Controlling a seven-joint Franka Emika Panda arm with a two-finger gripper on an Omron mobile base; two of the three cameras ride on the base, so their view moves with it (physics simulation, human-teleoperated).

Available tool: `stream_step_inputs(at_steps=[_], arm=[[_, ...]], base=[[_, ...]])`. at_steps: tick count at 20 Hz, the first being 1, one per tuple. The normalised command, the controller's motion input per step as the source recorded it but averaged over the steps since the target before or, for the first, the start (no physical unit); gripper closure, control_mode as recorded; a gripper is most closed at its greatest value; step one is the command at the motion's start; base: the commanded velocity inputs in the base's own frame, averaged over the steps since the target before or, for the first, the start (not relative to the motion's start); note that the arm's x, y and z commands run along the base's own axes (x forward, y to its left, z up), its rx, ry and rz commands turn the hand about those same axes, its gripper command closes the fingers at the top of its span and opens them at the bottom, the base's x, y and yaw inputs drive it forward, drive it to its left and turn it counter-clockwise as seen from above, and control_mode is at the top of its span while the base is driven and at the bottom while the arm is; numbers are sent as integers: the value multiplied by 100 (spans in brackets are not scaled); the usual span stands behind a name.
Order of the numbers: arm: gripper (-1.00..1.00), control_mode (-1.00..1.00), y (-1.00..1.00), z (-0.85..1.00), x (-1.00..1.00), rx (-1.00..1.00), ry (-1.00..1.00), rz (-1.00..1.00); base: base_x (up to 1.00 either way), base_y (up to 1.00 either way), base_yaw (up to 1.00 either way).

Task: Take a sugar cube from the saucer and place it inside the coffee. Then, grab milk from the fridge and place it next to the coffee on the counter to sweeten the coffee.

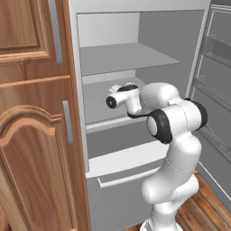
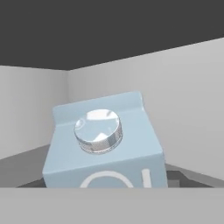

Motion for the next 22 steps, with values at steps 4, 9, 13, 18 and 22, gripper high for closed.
stream_step_inputs(at_steps=[4,9,13,18,22], arm=[[100,-100,4,45,-100,-1,-2,0],[100,-100,0,83,-100,9,1,0],[100,-100,0,99,-88,16,11,0],[100,-100,0,43,-69,12,15,7],[100,-100,0,8,-72,5,11,17]], base=[[0,0,0],[0,0,0],[0,0,0],[0,0,0],[0,0,0]])
